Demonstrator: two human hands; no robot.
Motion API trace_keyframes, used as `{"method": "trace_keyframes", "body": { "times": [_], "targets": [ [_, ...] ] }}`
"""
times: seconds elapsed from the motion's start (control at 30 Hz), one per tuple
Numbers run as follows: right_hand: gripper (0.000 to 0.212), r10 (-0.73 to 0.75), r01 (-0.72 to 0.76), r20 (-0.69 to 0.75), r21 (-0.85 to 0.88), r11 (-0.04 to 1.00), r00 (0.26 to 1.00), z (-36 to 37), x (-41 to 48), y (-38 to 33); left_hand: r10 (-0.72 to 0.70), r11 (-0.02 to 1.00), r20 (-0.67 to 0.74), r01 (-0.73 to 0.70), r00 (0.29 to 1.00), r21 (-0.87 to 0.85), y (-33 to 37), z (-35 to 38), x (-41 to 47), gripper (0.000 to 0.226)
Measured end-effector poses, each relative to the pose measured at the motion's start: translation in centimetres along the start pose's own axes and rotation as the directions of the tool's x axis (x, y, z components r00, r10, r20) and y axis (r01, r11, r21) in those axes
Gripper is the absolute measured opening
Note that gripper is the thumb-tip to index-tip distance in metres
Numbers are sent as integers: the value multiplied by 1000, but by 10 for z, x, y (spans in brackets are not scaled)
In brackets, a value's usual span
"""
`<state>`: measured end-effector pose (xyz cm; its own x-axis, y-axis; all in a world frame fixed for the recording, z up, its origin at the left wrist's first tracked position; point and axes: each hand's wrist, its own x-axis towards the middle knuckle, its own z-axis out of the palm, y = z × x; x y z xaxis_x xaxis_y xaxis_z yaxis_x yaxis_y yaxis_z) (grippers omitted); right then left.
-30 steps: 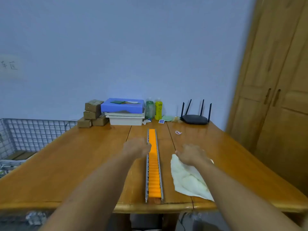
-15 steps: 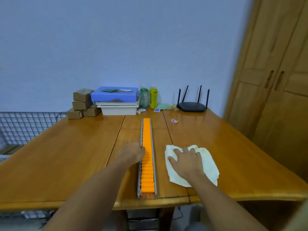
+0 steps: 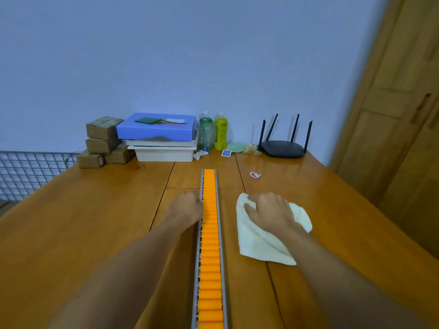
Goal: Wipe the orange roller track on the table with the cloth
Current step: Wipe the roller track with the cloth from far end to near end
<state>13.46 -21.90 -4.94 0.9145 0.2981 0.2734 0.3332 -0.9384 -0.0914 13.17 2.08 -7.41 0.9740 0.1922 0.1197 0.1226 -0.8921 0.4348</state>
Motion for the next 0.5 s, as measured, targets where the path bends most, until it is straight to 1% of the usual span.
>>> {"method": "trace_keyframes", "body": {
  "times": [0.1, 0.27, 0.37, 0.5],
  "targets": [
    [37, -25, 27, -54, 39, 999, 998, -15, 47, -1, 17, 999, -22, -18, 1000, -48, -3, 8, 29, 20],
    [40, -36, 47, -134, 79, 996, 990, -35, 123, -8, 50, 994, -32, -53, 998, -98, -7, 22, 71, 31],
    [39, -45, 62, -151, 110, 992, 987, -29, 161, -19, 49, 992, -34, -52, 998, -119, -11, 30, 88, 30],
    [40, -57, 76, -144, 131, 988, 988, -9, 200, -37, 69, 980, -75, -81, 995, -179, -17, 40, 96, 30]
  ]
}}
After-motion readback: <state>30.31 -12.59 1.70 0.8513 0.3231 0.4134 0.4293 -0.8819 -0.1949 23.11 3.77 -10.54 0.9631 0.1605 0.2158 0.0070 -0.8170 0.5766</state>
